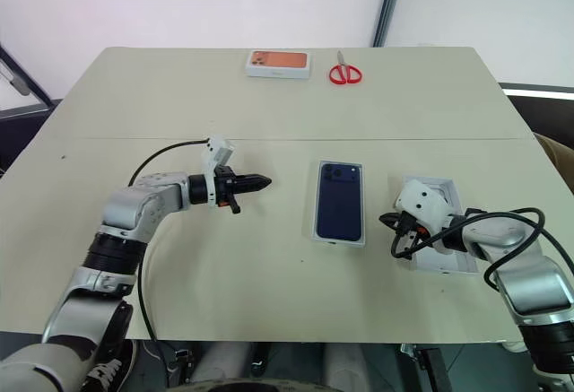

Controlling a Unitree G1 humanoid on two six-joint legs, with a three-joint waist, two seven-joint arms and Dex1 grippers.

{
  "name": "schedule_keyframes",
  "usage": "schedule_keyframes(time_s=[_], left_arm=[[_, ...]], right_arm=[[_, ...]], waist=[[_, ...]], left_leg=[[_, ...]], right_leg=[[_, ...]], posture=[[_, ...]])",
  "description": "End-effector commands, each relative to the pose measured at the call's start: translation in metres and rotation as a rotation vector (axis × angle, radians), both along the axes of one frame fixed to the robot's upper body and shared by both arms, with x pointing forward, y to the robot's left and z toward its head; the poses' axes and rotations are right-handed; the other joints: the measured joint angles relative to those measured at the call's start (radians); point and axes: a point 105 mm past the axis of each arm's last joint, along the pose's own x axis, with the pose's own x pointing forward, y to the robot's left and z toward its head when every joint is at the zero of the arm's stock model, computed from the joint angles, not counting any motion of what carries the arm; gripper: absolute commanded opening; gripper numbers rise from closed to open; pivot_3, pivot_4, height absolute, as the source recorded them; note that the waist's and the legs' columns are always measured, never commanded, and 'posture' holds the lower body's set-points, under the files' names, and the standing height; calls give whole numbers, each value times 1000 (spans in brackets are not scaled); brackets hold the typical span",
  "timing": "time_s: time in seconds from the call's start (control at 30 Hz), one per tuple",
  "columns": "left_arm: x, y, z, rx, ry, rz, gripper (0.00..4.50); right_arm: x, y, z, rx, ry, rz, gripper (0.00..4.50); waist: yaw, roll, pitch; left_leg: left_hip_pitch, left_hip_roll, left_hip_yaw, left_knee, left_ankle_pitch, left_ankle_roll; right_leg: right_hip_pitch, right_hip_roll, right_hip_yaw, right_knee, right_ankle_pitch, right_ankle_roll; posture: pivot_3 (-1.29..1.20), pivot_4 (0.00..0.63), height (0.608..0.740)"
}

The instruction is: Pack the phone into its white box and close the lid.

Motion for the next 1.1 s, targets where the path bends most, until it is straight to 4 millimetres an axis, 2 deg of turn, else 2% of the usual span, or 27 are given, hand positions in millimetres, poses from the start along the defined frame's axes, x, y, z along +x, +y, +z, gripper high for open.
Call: schedule_keyframes(time_s=[0.03, 0.13, 0.23, 0.33, 0.47, 0.6, 0.77, 0.87, 0.93, 1.1], left_arm=[[-9, 10, 23, -30, -116, -79, 1304], [-10, 19, 23, -13, -150, -90, 2880], [-14, 26, 25, -24, -173, -117, 4458], [-18, 30, 30, -36, -206, -148, 4458], [-22, 30, 32, -48, -234, -177, 4458], [-24, 26, 30, -48, -240, -199, 4458], [-25, 21, 28, -52, -233, -208, 4458], [-25, 16, 26, -59, -227, -208, 4458], [-27, 13, 23, -66, -217, -206, 4458], [-29, 9, 20, -84, -207, -184, 4458]], right_arm=[[0, 15, 28, 116, -59, -19, 1300], [-1, 20, 30, 156, -68, -58, 2892], [9, 4, 37, 136, -100, -191, 4470], [7, -9, 29, 66, -19, -338, 4470], [-6, -15, 20, 31, 117, -500, 4470], [-17, -4, 16, 86, 232, -546, 4470], [-18, -7, 19, 49, 227, -557, 4470], [-25, -18, 5, 83, 284, -622, 4470], [-19, -27, 6, 133, 265, -699, 4470], [-11, -18, 4, 276, 280, -726, 4470]], waist=[[-1, 0, 0], [0, 0, 0], [2, 1, 0], [5, 1, 0], [2, 1, 0], [-5, 1, 0], [-4, 1, 0], [4, 1, 0], [1, 1, 0], [-7, 1, 0]], left_leg=[[0, 0, 0, 0, 0, 0], [0, 2, 0, -1, 0, 0], [0, 0, 1, -1, 0, 0], [-1, 0, 1, -1, 0, 0], [-2, 0, 0, -1, 0, 0], [-3, 1, 1, -2, 0, 0], [-3, 0, 2, -2, 0, 0], [-3, 0, 1, -2, 0, 0], [-3, 0, 2, -2, 0, 0], [-2, 1, 2, -2, 0, 0]], right_leg=[[0, 0, 0, 0, 0, 0], [-1, 0, 0, 0, 0, 0], [-1, -1, 1, 0, 0, 0], [-1, -2, 1, 0, 0, 0], [-4, -2, 1, 0, 0, 0], [-5, -2, 2, 0, 0, -1], [-5, -2, 2, 0, 0, 0], [-5, -2, 2, 0, 0, 0], [-5, -2, 2, 0, 0, 0], [-6, -2, 4, 2, 0, 0]], posture=[[0, 150, 740], [0, 150, 740], [0, 150, 740], [0, 150, 740], [0, 150, 740], [0, 150, 740], [0, 150, 740], [0, 150, 740], [0, 150, 740], [0, 150, 740]])
